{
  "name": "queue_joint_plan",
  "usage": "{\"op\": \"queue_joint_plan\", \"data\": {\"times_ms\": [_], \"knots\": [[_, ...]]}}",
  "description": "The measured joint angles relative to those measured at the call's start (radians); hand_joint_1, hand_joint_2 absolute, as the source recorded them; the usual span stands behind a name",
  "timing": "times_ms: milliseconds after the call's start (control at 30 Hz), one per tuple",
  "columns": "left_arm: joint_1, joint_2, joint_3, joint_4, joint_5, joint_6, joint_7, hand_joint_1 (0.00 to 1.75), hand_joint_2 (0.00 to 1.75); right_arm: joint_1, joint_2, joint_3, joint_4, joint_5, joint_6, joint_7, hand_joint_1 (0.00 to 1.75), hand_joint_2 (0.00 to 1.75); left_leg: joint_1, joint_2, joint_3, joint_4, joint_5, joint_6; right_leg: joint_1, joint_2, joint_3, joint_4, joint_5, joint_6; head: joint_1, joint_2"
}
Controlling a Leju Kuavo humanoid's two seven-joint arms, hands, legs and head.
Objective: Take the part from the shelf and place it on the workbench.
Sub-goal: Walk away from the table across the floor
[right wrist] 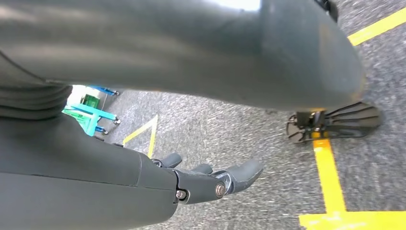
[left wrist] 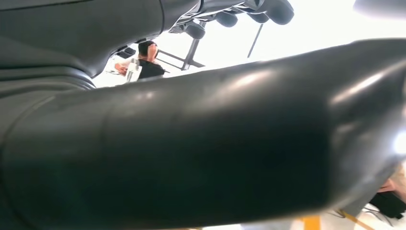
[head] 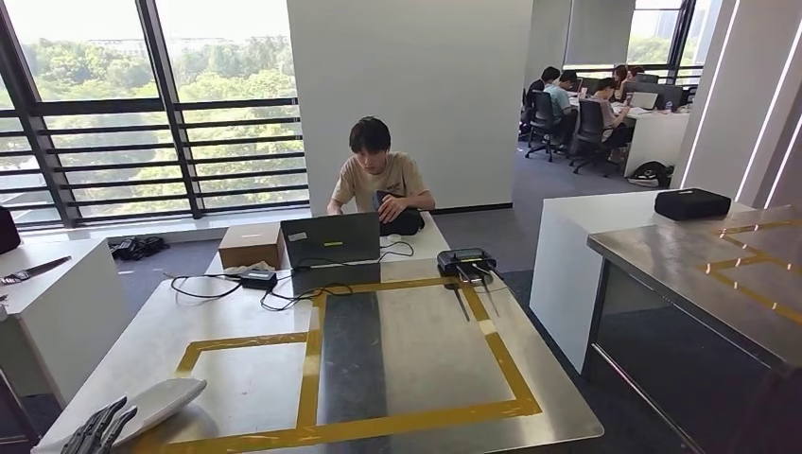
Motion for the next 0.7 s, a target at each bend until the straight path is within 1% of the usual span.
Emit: {"op": "queue_joint_plan", "data": {"times_ms": [33, 67, 100, 133, 167, 200, 233, 267, 300, 333, 367, 400, 433, 467, 500, 533, 567, 600, 633, 667, 700], "knots": [[-0.001, 0.0, 0.0, 0.001, 0.0, 0.002, 0.001, 0.0, 0.0, 0.0, 0.0, 0.0, 0.0, 0.001, 0.0, 0.0, 0.0, 0.0, 0.003, -0.001, 0.049, -0.064, 0.009, -0.005, -0.001, 0.0, -0.014, 0.005, 0.008, 0.007, -0.001, 0.0], [-0.003, 0.0, 0.0, 0.001, 0.0, 0.004, 0.002, 0.0, 0.0, 0.0, -0.001, 0.0, 0.0, 0.003, 0.0, 0.0, 0.0, 0.0, 0.003, -0.004, 0.096, -0.133, 0.005, -0.005, -0.002, 0.0, -0.025, 0.01, 0.015, 0.013, -0.002, 0.0], [-0.004, 0.0, -0.001, 0.0, 0.0, 0.006, 0.002, 0.0, 0.0, -0.001, -0.003, 0.0, 0.0, 0.004, 0.0, 0.0, 0.0, 0.0, 0.002, -0.007, 0.126, -0.184, -0.006, -0.001, -0.002, 0.001, -0.032, 0.012, 0.023, 0.02, -0.002, 0.0], [-0.005, 0.001, -0.001, 0.001, 0.0, 0.008, 0.003, 0.0, 0.0, -0.001, -0.004, 0.0, 0.0, 0.004, 0.001, 0.0, 0.0, 0.0, -0.002, -0.01, 0.139, -0.214, -0.018, 0.007, -0.002, 0.002, -0.036, 0.011, 0.032, 0.027, -0.001, 0.0], [-0.004, 0.001, -0.002, 0.001, -0.001, 0.009, 0.004, 0.0, 0.0, 0.0, -0.004, 0.0, 0.0, 0.004, 0.003, 0.0, 0.0, 0.0, -0.007, -0.012, 0.138, -0.224, -0.017, 0.02, -0.004, 0.003, -0.039, 0.008, 0.042, 0.034, 0.0, 0.0], [-0.004, 0.002, -0.002, 0.002, -0.001, 0.01, 0.004, 0.0, 0.0, 0.002, -0.004, 0.0, 0.0, 0.005, 0.004, 0.0, 0.0, 0.0, -0.008, -0.01, 0.129, -0.223, -0.009, 0.033, -0.007, 0.004, -0.043, 0.006, 0.049, 0.04, 0.0, 0.0], [-0.004, 0.002, -0.002, 0.003, -0.001, 0.011, 0.005, 0.0, 0.0, 0.004, -0.004, 0.0, 0.0, 0.005, 0.005, 0.0, 0.0, 0.0, -0.01, -0.008, 0.123, -0.223, 0.0, 0.045, -0.009, 0.005, -0.049, 0.011, 0.041, 0.046, 0.001, 0.0], [-0.005, 0.002, -0.002, 0.003, -0.002, 0.012, 0.006, 0.0, 0.0, 0.006, -0.004, 0.0, 0.0, 0.005, 0.006, 0.0, 0.0, 0.0, -0.011, -0.005, 0.114, -0.224, 0.01, 0.057, -0.012, 0.006, -0.059, 0.032, 0.014, 0.05, 0.001, 0.0], [-0.005, 0.002, -0.002, 0.003, -0.002, 0.013, 0.006, 0.0, 0.0, 0.008, -0.004, 0.0, 0.001, 0.006, 0.006, 0.0, 0.0, 0.0, -0.011, -0.003, 0.105, -0.224, 0.02, 0.066, -0.012, 0.006, -0.073, 0.074, -0.032, 0.052, 0.001, 0.0], [-0.004, 0.002, -0.002, 0.003, -0.002, 0.014, 0.006, 0.0, 0.0, 0.007, -0.004, 0.0, 0.001, 0.006, 0.006, 0.0, 0.0, 0.0, -0.013, -0.002, 0.093, -0.223, 0.03, 0.071, -0.011, 0.007, -0.089, 0.134, -0.087, 0.053, 0.002, 0.0], [-0.003, 0.002, -0.002, 0.003, -0.003, 0.015, 0.007, 0.0, 0.0, 0.006, -0.004, 0.0, 0.001, 0.006, 0.005, 0.0, 0.0, 0.0, -0.015, -0.001, 0.08, -0.222, 0.04, 0.074, -0.009, 0.007, -0.105, 0.204, -0.134, 0.053, 0.002, 0.0], [-0.002, 0.002, -0.002, 0.003, -0.005, 0.015, 0.008, 0.0, 0.0, 0.005, -0.004, 0.0, 0.001, 0.005, 0.003, 0.0, 0.0, 0.0, -0.017, 0.001, 0.066, -0.22, 0.05, 0.075, -0.007, 0.007, -0.113, 0.264, -0.16, 0.051, 0.003, 0.0], [-0.001, 0.001, -0.002, 0.004, -0.009, 0.015, 0.01, 0.0, 0.0, 0.004, -0.004, 0.0, 0.001, 0.005, 0.0, 0.0, 0.0, 0.0, -0.02, 0.002, 0.052, -0.218, 0.059, 0.076, -0.004, 0.007, -0.11, 0.297, -0.162, 0.049, 0.003, 0.0], [-0.001, -0.001, -0.003, 0.004, -0.015, 0.015, 0.012, 0.0, 0.0, 0.004, -0.004, 0.0, 0.001, 0.004, -0.002, 0.0, 0.0, 0.0, -0.021, 0.002, 0.039, -0.215, 0.067, 0.077, -0.002, 0.007, -0.089, 0.296, -0.145, 0.045, 0.003, 0.0], [-0.003, -0.004, -0.006, 0.004, -0.024, 0.015, 0.017, 0.0, 0.0, 0.004, -0.004, 0.0, 0.001, 0.002, -0.006, 0.0, 0.0, 0.0, -0.022, 0.003, 0.026, -0.211, 0.075, 0.076, 0.001, 0.007, -0.05, 0.255, -0.118, 0.039, 0.003, 0.0], [-0.006, -0.009, -0.01, 0.004, -0.034, 0.015, 0.023, 0.0, 0.0, 0.003, -0.004, 0.0, 0.001, 0.001, -0.009, 0.0, 0.0, 0.0, -0.023, 0.003, 0.015, -0.207, 0.082, 0.074, 0.004, 0.007, 0.002, 0.187, -0.101, 0.032, 0.003, 0.0], [-0.009, -0.014, -0.014, 0.004, -0.044, 0.016, 0.029, 0.0, 0.0, 0.001, -0.004, 0.0, 0.001, 0.0, -0.011, 0.0, 0.0, 0.0, -0.024, 0.002, 0.007, -0.204, 0.088, 0.07, 0.008, 0.007, 0.053, 0.112, -0.096, 0.026, 0.003, 0.0], [-0.012, -0.02, -0.019, 0.004, -0.053, 0.016, 0.035, 0.0, 0.0, -0.001, -0.003, 0.0, 0.001, -0.002, -0.012, 0.0, 0.0, 0.0, -0.025, 0.003, 0.003, -0.203, 0.095, 0.065, 0.011, 0.008, 0.091, 0.053, -0.097, 0.021, 0.003, 0.0], [-0.015, -0.026, -0.024, 0.004, -0.061, 0.017, 0.041, 0.0, 0.0, -0.002, -0.003, 0.0, 0.001, -0.004, -0.013, 0.0, 0.0, 0.0, -0.024, 0.003, 0.0, -0.204, 0.103, 0.06, 0.014, 0.008, 0.111, 0.017, -0.105, 0.017, 0.003, 0.0], [-0.017, -0.031, -0.028, 0.004, -0.067, 0.017, 0.047, 0.0, 0.0, -0.003, -0.002, 0.0, 0.001, -0.005, -0.013, -0.001, 0.0, 0.0, -0.023, 0.004, -0.001, -0.206, 0.111, 0.054, 0.017, 0.008, 0.116, 0.004, -0.105, 0.014, 0.002, 0.0], [-0.018, -0.034, -0.032, 0.003, -0.073, 0.017, 0.053, 0.0, 0.0, -0.002, -0.001, 0.0, 0.001, -0.006, -0.013, -0.001, 0.0, 0.0, -0.023, 0.004, -0.002, -0.209, 0.118, 0.047, 0.016, 0.008, 0.111, 0.002, -0.096, 0.011, 0.002, 0.0]]}}
